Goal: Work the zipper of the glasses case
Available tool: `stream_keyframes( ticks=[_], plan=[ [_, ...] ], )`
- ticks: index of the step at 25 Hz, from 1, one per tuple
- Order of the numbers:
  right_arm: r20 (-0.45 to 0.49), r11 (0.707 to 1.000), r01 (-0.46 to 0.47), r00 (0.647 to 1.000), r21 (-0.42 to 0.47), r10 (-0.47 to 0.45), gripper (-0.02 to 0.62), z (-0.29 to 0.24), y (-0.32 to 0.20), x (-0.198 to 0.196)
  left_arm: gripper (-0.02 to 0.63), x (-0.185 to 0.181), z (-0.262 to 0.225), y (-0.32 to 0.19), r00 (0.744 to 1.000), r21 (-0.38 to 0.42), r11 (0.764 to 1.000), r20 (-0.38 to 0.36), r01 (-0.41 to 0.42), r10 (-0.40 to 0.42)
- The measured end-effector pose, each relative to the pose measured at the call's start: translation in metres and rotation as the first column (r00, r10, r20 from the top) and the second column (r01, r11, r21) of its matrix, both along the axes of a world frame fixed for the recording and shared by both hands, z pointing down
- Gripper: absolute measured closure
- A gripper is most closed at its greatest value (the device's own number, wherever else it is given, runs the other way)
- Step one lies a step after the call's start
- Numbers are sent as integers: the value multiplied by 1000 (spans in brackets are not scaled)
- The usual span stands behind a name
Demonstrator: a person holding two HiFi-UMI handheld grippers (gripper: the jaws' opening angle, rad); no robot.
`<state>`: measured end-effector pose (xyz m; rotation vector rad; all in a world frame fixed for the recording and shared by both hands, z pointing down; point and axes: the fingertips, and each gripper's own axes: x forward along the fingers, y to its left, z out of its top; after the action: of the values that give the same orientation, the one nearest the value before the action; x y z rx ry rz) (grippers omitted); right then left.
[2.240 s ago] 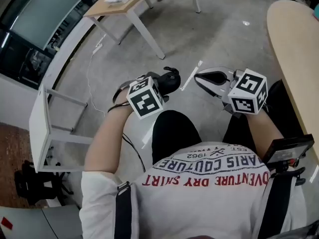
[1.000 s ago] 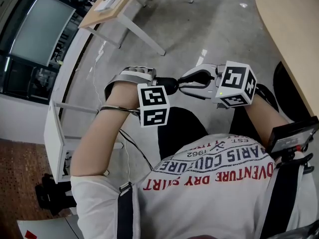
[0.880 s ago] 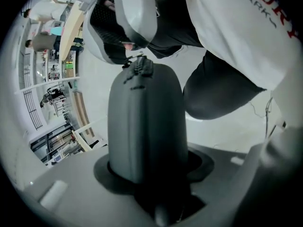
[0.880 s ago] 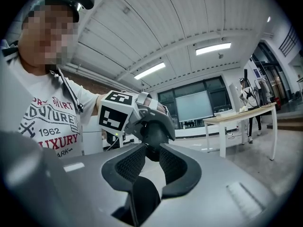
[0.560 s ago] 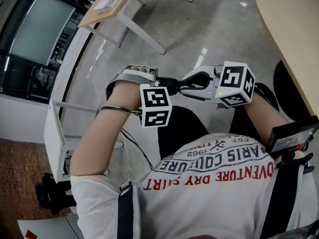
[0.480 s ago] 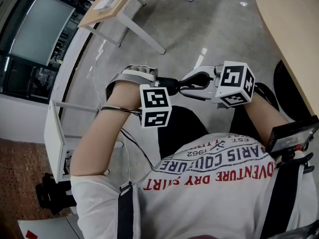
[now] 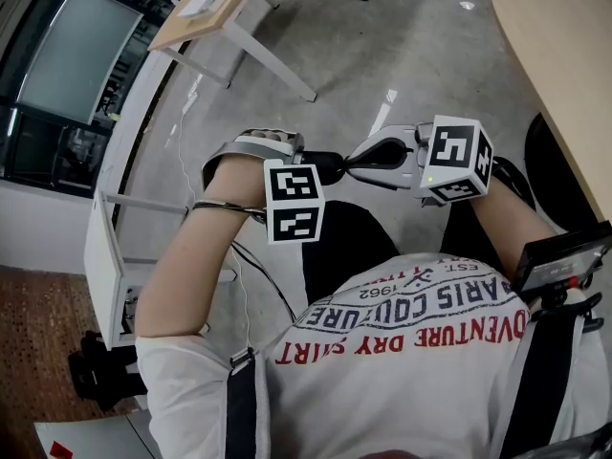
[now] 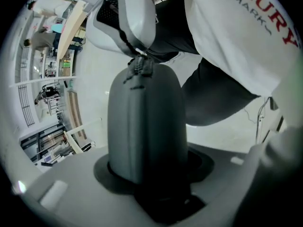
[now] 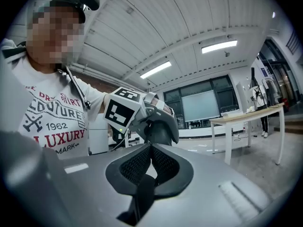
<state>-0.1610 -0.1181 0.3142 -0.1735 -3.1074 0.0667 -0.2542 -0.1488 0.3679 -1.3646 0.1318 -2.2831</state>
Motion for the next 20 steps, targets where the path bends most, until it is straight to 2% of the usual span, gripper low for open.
stream_keyframes(
  ticks=[4, 6, 8, 10, 14, 17, 20],
  plan=[
    [-29, 991, 8, 1000, 131, -4, 591, -3, 5, 1, 359, 3, 9, 18, 992, -128, 988, -85, 84, -95],
    [-39, 982, 28, 999, 187, -21, 592, -7, 9, 3, 359, 8, 12, 31, 978, -223, 967, -134, 126, -159],
    [-48, 973, 57, 998, 224, -47, 594, -10, 12, 6, 359, 14, 14, 45, 958, -319, 934, -178, 161, -226],
    [-53, 966, 79, 996, 247, -68, 595, -13, 15, 8, 359, 19, 15, 59, 931, -412, 889, -202, 201, -304],
    [-70, 946, 95, 995, 310, -77, 595, -13, 19, 9, 359, 22, 18, 85, 866, -585, 764, -199, 271, -459],
    [-68, 938, 99, 994, 334, -80, 597, -13, 21, 10, 359, 28, 18, 96, 822, -671, 688, -207, 275, -530],
    [-59, 933, 100, 995, 347, -84, 597, -16, 20, 13, 359, 40, 14, 106, 766, -756, 603, -223, 255, -603]
  ],
)
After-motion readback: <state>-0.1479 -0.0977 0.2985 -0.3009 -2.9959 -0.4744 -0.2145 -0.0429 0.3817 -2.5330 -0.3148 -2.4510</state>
